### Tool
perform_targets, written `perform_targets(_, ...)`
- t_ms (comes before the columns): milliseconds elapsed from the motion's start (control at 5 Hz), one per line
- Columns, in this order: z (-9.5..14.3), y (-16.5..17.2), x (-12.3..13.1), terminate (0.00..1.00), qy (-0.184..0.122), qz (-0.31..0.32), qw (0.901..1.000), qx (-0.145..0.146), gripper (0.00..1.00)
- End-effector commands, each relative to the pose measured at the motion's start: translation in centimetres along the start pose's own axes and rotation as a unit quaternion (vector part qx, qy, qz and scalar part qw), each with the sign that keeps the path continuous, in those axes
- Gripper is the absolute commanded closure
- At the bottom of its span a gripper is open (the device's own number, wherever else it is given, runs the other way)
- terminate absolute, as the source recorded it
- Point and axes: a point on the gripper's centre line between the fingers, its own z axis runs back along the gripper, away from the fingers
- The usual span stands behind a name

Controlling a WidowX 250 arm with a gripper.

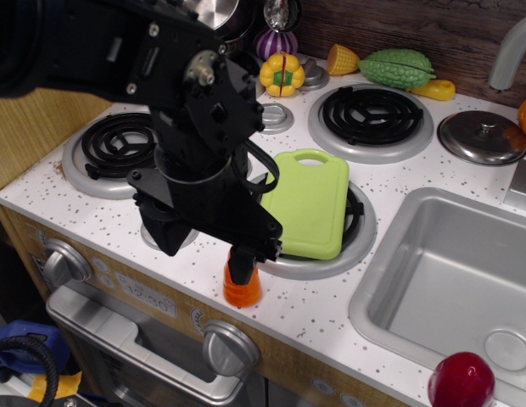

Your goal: Put carrot on cutting board

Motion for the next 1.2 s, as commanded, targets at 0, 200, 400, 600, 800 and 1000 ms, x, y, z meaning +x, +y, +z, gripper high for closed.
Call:
perform_targets(0, 0.0, 0.0, 0.0, 0.00, 0.000, 0.000, 1.0000, 0.000, 0.00)
perform_targets(200, -1.0, 0.6, 0.8, 0.00, -0.020, -0.018, 0.9996, -0.003, 0.00)
perform_targets(400, -1.7, 0.5, 1.4, 0.00, -0.032, -0.016, 0.9994, -0.003, 0.00)
perform_targets(600, -2.8, 0.8, 1.8, 0.00, -0.051, -0.024, 0.9984, -0.010, 0.00)
perform_targets(800, -3.5, 0.1, 2.2, 0.00, -0.063, -0.024, 0.9976, -0.015, 0.00)
perform_targets(1000, -4.6, -0.2, 2.2, 0.00, -0.075, -0.024, 0.9965, -0.029, 0.00)
